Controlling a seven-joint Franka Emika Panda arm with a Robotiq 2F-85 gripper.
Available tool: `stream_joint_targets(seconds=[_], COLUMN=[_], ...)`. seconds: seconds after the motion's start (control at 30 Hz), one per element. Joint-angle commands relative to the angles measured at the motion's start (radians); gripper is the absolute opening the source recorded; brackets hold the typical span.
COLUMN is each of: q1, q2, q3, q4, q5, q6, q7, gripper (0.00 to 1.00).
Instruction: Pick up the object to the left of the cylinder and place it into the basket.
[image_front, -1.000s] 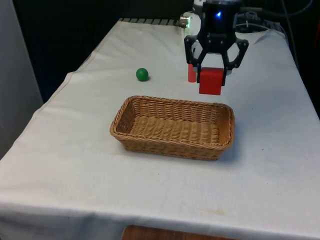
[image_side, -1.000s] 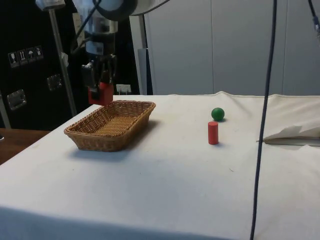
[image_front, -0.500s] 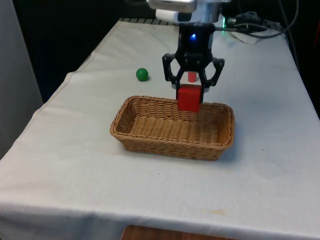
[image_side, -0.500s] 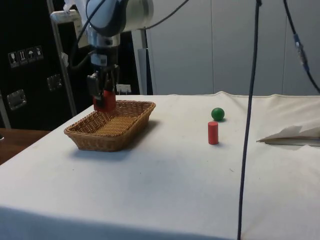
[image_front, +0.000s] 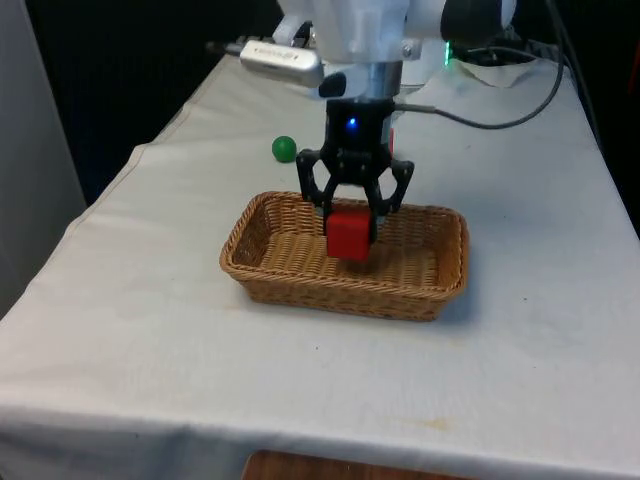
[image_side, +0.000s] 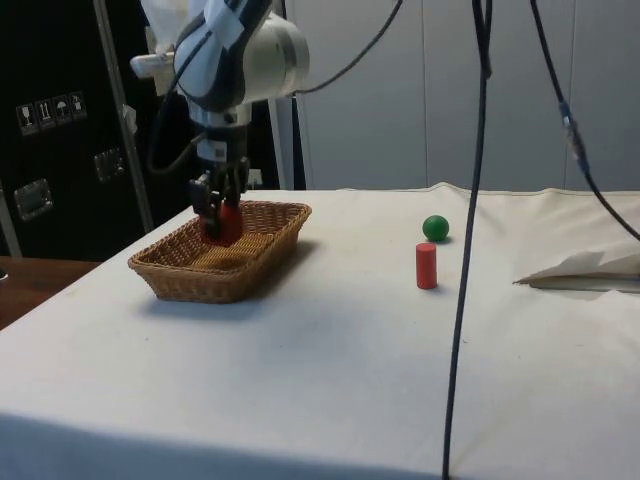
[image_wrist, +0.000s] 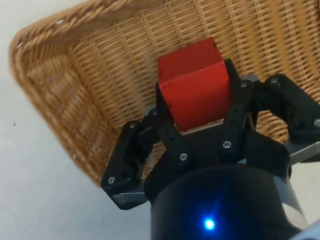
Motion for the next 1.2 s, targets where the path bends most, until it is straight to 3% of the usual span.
stream_joint_targets(seconds=[0.0, 0.03, 0.27, 0.3, 0.33, 0.43, 0.47, 0.5, 0.6, 0.63, 0.67, 0.7, 0.77, 1.0, 1.17], q1=[-0.001, -0.015, -0.015, -0.006, -0.012, -0.009, -0.008, -0.007, -0.005, -0.005, -0.005, -0.005, -0.004, -0.001, 0.017], q2=[0.007, 0.018, 0.059, 0.064, 0.061, 0.06, 0.059, 0.058, 0.057, 0.062, 0.057, 0.057, 0.057, 0.058, 0.025], q3=[-0.001, 0.014, 0.009, -0.001, 0.004, 0.001, 0.0, -0.001, -0.002, -0.004, -0.003, -0.003, -0.004, -0.007, -0.034], q4=[0.001, 0.006, 0.022, 0.021, 0.025, 0.025, 0.025, 0.024, 0.023, 0.026, 0.023, 0.023, 0.023, 0.023, 0.019], q5=[0.01, 0.03, 0.068, 0.063, 0.068, 0.066, 0.066, 0.065, 0.065, 0.063, 0.065, 0.064, 0.064, 0.065, 0.051], q6=[0.003, 0.016, 0.019, 0.016, 0.017, 0.016, 0.015, 0.015, 0.015, 0.015, 0.015, 0.015, 0.014, 0.013, -0.011], q7=[-0.008, -0.026, -0.049, -0.041, -0.048, -0.047, -0.046, -0.046, -0.046, -0.042, -0.046, -0.045, -0.045, -0.045, -0.033], gripper=[0.12, 0.12, 0.12, 0.12, 0.12, 0.14, 0.19, 0.35, 0.61, 0.69, 0.69, 0.82, 0.98, 1.0, 1.0])
